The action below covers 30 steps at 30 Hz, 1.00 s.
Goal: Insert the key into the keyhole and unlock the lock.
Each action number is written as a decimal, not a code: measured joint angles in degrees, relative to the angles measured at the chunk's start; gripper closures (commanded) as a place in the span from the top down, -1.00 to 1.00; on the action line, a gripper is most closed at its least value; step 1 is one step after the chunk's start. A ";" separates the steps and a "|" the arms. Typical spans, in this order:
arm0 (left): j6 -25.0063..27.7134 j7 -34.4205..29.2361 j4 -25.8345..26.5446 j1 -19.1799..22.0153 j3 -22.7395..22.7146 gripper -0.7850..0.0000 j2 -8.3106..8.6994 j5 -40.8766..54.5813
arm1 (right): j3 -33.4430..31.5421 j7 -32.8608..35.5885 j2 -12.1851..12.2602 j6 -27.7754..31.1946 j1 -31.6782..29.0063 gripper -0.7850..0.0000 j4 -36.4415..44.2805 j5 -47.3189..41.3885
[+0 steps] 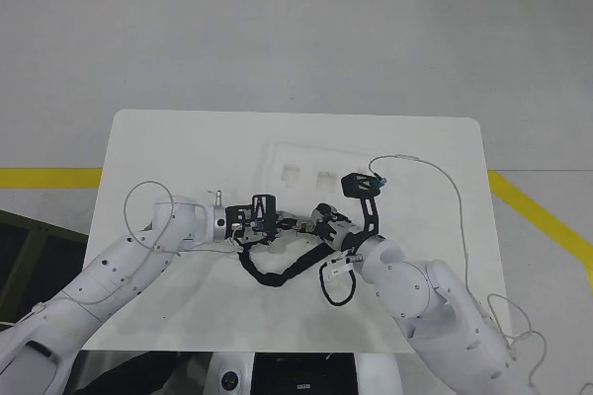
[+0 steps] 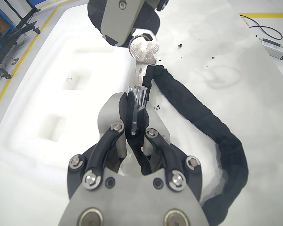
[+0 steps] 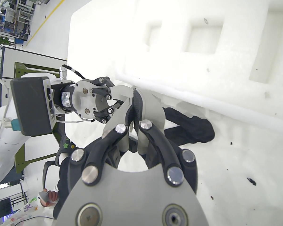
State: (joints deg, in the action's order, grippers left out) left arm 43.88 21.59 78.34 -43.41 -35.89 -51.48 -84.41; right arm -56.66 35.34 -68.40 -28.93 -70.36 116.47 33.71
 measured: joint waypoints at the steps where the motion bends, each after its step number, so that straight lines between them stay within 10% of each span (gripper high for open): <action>1: 0.00 0.00 0.00 0.00 0.00 -1.00 0.00 0.00 | -0.27 -0.30 -0.01 0.25 -0.14 -0.04 0.19 -0.10; 2: 0.00 0.00 0.00 0.00 0.00 -1.00 0.00 0.00 | -0.58 -0.62 -0.01 0.53 -0.36 0.61 0.41 -0.17; 5: 0.00 0.00 0.00 0.00 0.00 -1.00 0.00 -0.01 | -1.88 -1.62 0.10 2.01 -1.43 1.00 1.29 -0.48; 14: 0.38 -4.52 1.38 -2.07 -2.98 -1.00 0.20 5.44 | -8.61 -0.26 1.83 19.84 -5.84 1.00 3.51 1.76; 22: 11.98 -11.42 1.10 -1.66 -4.81 -1.00 0.26 14.59 | -14.21 4.61 3.28 40.87 -6.73 1.00 -1.23 -2.33; 30: 14.11 -22.02 1.62 3.50 0.91 -1.00 0.44 26.31 | -15.72 10.73 4.51 60.55 -4.01 1.00 -6.36 -3.97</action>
State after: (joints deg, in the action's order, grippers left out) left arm 57.99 -0.43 79.96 -39.90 -34.98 -51.04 -58.11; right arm -72.38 46.07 -63.89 31.62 -74.37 110.11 29.74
